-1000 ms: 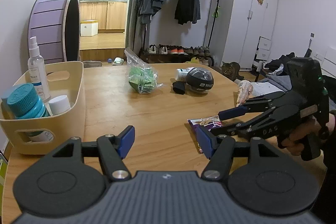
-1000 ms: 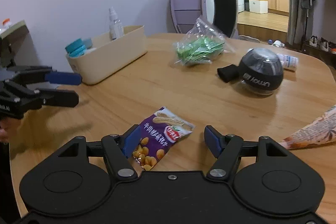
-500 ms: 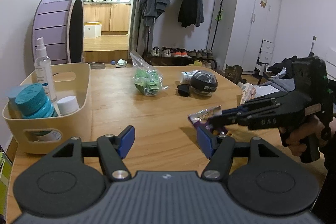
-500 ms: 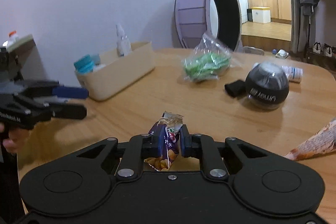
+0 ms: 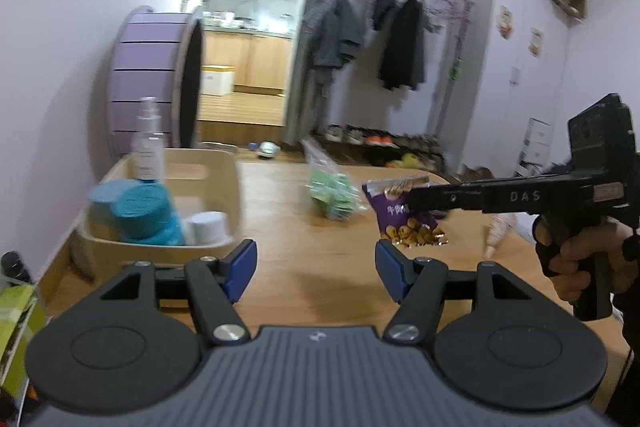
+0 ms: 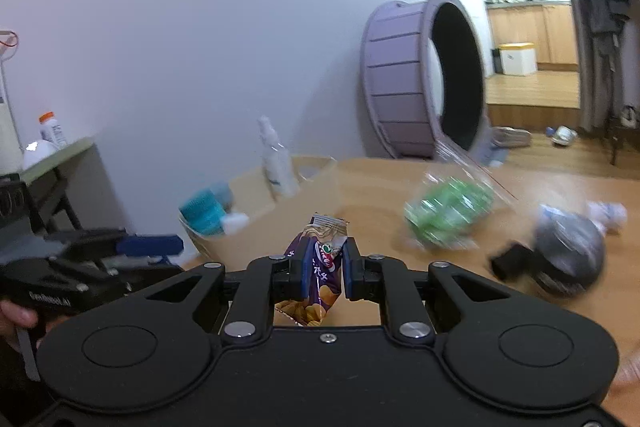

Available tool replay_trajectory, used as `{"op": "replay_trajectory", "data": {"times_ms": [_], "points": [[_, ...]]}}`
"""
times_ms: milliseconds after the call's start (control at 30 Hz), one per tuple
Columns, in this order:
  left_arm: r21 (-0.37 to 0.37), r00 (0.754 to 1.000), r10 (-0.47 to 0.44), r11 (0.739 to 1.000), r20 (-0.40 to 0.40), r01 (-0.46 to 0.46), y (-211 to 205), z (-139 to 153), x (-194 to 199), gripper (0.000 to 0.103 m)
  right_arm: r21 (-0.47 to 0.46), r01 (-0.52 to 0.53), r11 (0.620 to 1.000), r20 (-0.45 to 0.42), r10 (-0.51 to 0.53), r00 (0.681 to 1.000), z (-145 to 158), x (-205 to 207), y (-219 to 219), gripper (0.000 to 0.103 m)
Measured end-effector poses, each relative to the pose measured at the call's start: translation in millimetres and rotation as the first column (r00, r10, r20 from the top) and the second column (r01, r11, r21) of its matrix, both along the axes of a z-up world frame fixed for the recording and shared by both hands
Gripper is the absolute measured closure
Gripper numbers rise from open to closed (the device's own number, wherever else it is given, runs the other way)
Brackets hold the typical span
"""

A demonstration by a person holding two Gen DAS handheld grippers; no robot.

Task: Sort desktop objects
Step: 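Carry the purple snack bag into the cream basket and open the right gripper, then grasp the printed paper cone with the right gripper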

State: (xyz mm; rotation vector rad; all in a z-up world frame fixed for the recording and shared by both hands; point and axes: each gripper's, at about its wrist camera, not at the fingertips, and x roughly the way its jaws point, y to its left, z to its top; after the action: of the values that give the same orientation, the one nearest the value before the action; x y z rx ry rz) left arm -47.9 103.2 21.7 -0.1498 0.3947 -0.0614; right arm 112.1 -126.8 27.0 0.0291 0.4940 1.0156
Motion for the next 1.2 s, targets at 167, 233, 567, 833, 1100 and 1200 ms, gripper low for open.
{"op": "replay_trajectory", "data": {"times_ms": [167,233,567,833,1100,1200], "points": [[-0.035,0.994,0.103,0.994,0.037,-0.102,24,9,-11,0.039,0.022,-0.059,0.998,0.012,0.059,0.998,15,11,47,0.087],[-0.044,0.989,0.140,0.989,0.049,-0.138,33,11,-15,0.039,0.022,-0.082,0.996,0.017,0.081,0.997,17,16,68,0.087],[-0.051,0.977,0.205,0.978,0.052,-0.202,50,16,-20,0.039,0.008,-0.095,0.995,0.011,0.095,0.995,7,41,133,0.081],[-0.046,0.983,0.178,0.983,0.048,-0.176,46,13,-19,0.039,0.000,-0.031,1.000,0.013,0.031,0.999,3,41,106,0.064],[-0.028,0.993,0.110,0.994,0.049,-0.109,28,11,-9,0.039,-0.019,0.059,0.998,0.077,-0.058,0.995,7,10,27,0.047],[-0.024,0.996,0.081,0.997,0.042,-0.080,17,9,-3,0.039,-0.035,0.121,0.992,0.088,-0.117,0.989,3,1,-7,0.045]]}}
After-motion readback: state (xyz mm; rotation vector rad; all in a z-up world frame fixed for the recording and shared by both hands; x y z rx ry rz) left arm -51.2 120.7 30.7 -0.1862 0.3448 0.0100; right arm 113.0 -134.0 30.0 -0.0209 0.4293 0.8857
